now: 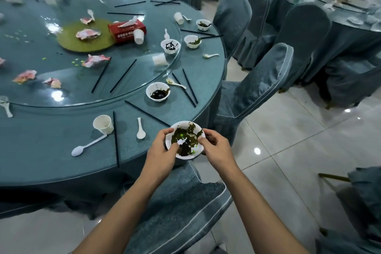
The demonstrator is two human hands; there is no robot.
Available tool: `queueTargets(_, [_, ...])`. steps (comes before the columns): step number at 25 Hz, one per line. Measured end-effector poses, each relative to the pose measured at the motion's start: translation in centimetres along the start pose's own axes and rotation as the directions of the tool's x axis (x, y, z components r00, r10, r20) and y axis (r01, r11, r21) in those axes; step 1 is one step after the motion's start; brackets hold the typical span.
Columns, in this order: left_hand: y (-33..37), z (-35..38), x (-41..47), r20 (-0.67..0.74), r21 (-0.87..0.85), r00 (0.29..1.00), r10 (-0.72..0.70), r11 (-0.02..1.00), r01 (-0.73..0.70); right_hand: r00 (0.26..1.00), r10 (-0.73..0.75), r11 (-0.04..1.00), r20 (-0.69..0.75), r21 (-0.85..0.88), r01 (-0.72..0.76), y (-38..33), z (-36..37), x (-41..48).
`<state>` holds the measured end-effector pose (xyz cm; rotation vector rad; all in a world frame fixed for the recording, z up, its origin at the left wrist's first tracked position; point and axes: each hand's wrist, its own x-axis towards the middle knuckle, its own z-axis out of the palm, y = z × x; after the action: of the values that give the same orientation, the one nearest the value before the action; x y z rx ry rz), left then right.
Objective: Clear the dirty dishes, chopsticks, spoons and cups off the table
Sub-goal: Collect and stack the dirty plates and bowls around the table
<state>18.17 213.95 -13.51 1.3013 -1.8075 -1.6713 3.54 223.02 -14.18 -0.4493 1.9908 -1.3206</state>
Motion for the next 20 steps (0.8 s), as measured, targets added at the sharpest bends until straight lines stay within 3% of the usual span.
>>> queueTargets(10, [2.0,2.1,3.8,-0.191,-0.075,0.980,-0.061,0.996,0.047,0.978,-0.036,0.997,0.206,-0.057,0.048,-1.5,-0.3,8.2])
queueTargets(20, [5.1,10.4,6.8,-0.418,-0.170,0.883,-0.213,0.973,0.154,0.895,-0.061,0.980,0.443,-0.142,0.136,-3.4,-5.1,18.0])
